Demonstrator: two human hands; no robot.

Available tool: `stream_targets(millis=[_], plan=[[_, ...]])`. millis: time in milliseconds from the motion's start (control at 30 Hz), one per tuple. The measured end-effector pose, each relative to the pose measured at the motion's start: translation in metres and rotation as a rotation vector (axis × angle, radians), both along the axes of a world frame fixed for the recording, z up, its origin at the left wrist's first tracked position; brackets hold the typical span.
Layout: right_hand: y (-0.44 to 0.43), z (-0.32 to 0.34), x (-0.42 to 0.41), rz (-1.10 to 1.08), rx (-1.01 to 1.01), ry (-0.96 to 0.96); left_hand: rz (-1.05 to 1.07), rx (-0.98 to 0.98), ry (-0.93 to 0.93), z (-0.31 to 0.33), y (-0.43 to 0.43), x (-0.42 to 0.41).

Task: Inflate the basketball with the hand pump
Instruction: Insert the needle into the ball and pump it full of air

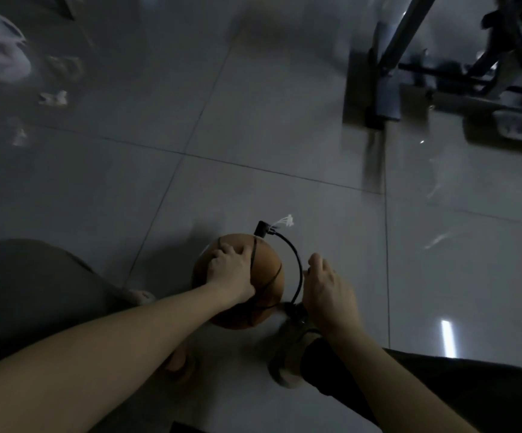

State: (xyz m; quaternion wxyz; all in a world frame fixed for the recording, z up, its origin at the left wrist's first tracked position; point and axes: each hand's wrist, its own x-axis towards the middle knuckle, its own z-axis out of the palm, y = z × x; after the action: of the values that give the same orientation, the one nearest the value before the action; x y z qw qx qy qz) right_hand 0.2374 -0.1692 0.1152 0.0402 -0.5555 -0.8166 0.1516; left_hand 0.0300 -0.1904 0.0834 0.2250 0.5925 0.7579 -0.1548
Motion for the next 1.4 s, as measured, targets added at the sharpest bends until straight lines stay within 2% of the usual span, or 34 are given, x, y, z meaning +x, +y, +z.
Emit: stream_targets(millis=[133, 367, 500, 733, 967, 1167, 1400], plan=[[-0.013, 0.02, 0.004, -0.017, -0.042, 0.038, 0.026, -0.038, -0.001, 0.006, -0.003, -0.001], [-0.007, 0.124, 0.011, -0.015, 0.131, 0.103, 0.047, -0.074, -0.034, 0.016, 0.0, -0.001], [-0.005, 0.16, 0.016, -0.06, 0.14, 0.137, 0.015, -0.044, -0.047, 0.014, -0.006, 0.004], [-0.021, 0.129, 0.017, 0.035, 0.227, 0.038, -0.045, -0.039, -0.012, 0.014, -0.005, 0.009], [0.001, 0.085, 0.01, 0.0, 0.172, -0.008, -0.058, -0.032, 0.032, 0.015, 0.005, 0.015], [0.023, 0.033, 0.007, -0.007, 0.14, -0.02, -0.082, 0.063, -0.004, 0.011, 0.006, 0.006], [0.026, -0.01, 0.004, 0.023, 0.064, -0.071, -0.061, 0.035, -0.023, 0.003, -0.001, -0.002]])
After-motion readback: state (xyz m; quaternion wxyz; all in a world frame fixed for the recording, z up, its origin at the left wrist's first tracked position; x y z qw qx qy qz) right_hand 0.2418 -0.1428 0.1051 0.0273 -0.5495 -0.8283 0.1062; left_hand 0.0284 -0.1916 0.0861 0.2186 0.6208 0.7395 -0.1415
